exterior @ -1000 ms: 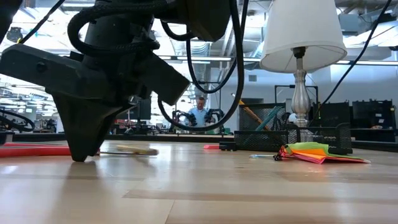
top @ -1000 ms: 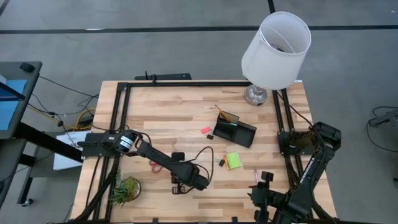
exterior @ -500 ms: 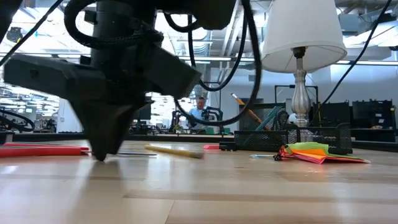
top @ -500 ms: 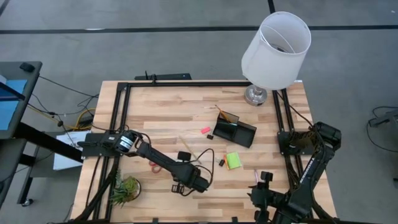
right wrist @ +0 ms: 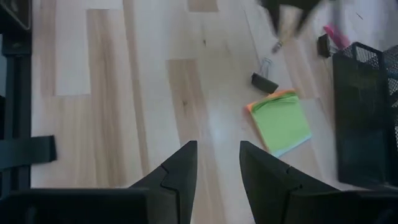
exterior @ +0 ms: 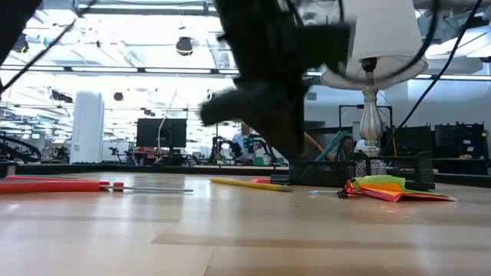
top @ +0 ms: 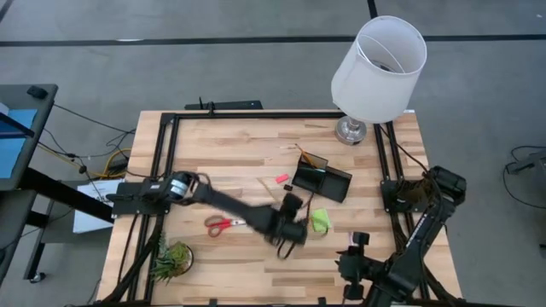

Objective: Pick and place office supplies into organizer
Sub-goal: Put the yellow pencil into the desk organizer

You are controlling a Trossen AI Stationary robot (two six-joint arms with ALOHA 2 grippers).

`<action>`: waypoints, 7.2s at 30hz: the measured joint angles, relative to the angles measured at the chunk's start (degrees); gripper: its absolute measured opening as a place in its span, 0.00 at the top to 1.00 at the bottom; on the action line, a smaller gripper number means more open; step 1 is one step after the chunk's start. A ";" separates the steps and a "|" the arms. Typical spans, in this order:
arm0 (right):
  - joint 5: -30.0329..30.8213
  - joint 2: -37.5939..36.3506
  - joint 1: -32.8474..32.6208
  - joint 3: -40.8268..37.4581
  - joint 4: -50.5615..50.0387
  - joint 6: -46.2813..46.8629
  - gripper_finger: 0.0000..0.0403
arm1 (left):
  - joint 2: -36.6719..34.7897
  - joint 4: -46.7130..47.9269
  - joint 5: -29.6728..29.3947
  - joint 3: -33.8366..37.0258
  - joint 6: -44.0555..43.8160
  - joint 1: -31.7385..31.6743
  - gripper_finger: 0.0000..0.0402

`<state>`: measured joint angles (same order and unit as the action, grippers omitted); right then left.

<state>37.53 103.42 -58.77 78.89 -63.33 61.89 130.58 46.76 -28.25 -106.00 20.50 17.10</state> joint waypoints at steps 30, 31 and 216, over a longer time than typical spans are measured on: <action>-1.91 0.00 -2.22 0.00 -0.94 -1.03 0.72 | 4.63 -7.65 24.14 -0.44 4.98 -11.68 0.78; -1.91 0.00 -2.22 0.00 -0.92 -1.01 0.72 | 4.63 -8.17 23.80 -0.46 5.02 -11.46 0.78; -1.50 0.07 -17.21 -5.18 6.82 6.68 0.72 | -8.60 -22.13 2.23 -13.50 -10.21 -12.78 1.00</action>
<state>36.03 103.48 -75.99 73.71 -56.51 68.57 121.99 24.62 -26.02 -119.50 10.29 4.32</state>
